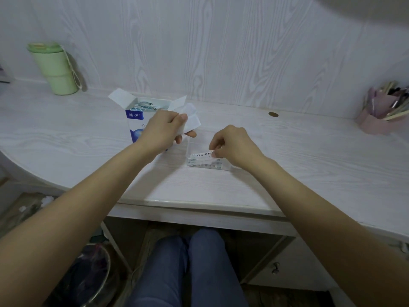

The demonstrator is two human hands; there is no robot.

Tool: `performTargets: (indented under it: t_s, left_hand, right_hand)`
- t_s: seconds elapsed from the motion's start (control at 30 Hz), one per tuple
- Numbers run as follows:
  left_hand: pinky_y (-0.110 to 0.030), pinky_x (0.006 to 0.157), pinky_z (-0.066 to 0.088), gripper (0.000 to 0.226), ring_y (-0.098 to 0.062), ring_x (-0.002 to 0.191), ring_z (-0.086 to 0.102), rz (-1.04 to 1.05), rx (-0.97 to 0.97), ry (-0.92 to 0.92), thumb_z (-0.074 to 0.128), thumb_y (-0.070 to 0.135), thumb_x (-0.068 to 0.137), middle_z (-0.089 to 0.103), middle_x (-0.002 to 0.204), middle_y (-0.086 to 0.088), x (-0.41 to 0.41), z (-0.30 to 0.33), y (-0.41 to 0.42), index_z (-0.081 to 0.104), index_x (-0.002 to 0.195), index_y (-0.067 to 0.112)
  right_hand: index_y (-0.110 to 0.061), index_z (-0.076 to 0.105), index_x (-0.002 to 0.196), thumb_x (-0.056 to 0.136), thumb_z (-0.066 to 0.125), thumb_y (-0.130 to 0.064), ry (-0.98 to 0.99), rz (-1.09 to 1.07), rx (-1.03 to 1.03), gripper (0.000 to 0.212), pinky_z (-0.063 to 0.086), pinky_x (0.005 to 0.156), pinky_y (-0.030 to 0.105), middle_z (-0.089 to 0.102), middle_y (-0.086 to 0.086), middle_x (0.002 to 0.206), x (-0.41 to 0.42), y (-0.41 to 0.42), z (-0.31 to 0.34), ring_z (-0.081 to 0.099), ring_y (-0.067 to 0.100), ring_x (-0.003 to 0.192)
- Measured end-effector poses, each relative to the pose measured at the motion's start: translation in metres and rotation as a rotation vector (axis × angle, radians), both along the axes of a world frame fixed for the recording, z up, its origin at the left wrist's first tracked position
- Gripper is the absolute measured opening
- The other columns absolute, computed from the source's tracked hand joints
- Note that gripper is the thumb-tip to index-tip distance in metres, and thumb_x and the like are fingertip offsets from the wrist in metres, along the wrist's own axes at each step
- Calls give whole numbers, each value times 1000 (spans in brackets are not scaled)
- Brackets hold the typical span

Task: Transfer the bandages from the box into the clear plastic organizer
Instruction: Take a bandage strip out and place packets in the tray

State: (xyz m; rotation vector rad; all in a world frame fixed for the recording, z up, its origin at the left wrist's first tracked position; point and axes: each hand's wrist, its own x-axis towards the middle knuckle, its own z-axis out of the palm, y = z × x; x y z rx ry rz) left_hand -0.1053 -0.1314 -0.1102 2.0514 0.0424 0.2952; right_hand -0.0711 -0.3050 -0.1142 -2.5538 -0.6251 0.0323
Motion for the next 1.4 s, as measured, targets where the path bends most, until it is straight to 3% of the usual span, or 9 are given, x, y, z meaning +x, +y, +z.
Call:
performTargets:
  t_s: [0.13,0.27,0.47,0.7,0.83,0.97,1.1,1.27,1.4]
  left_hand:
    - [-26,52,36,39,-7,47,44,-19,39,-6,37,25,101,74,85,-2,0,0,-1,60,74,8]
    - [-23,50,36,42,-5,45,46,-89,118,34,37,25,100,74,86,-2,2,-3,-3,58,97,-10]
    - [-9,40,33,35,-12,51,51,-109,306,65,34,24,101,73,87,-3,1,-5,-9,46,69,18]
    - [-9,38,32,36,-8,46,53,-110,316,77,34,24,102,68,80,0,3,-6,-11,46,69,17]
    - [-8,38,31,34,-11,50,53,-110,276,50,33,25,102,69,84,-2,2,-8,-9,50,74,16]
    - [-11,43,34,37,-12,47,50,-121,283,-14,33,26,102,70,74,1,0,-7,-6,56,79,8]
    - [-13,44,35,43,-2,41,43,-214,243,-26,35,28,102,60,59,3,-4,-1,-12,51,65,13]
    - [-13,44,35,46,-4,48,46,-351,184,84,34,36,101,63,69,-3,-4,3,-16,63,92,2]
    - [-17,51,41,35,1,55,50,-307,102,86,38,29,101,65,78,4,-2,6,-9,63,82,14]
  right_hand:
    - [-7,72,92,79,60,6,-31,1,-72,22,54,82,36,70,13,94,2,6,0,66,24,90]
    - [-10,72,92,78,64,3,-50,7,-128,20,55,77,35,69,8,91,4,7,-1,65,22,85]
    - [-13,72,86,79,65,0,-101,5,-197,16,55,72,34,67,-1,84,1,10,1,63,19,85]
    - [-15,74,91,84,59,-2,-63,84,-171,20,53,75,31,65,-5,79,2,7,0,62,14,79]
    - [-12,73,97,88,58,-4,28,111,-67,19,51,77,20,71,0,88,4,-1,5,65,10,82]
    - [-14,69,95,87,62,-12,53,47,220,10,54,67,23,72,0,83,2,-12,15,68,11,79]
    - [-24,57,116,79,75,-17,128,93,377,42,49,58,19,66,-5,90,-2,-14,20,67,7,70]
    - [-16,63,89,80,75,-16,24,82,451,15,44,56,19,63,0,63,-1,-12,18,66,7,59]
    - [-12,63,80,82,72,-15,15,24,496,10,39,50,14,65,3,67,2,-20,16,68,13,57]
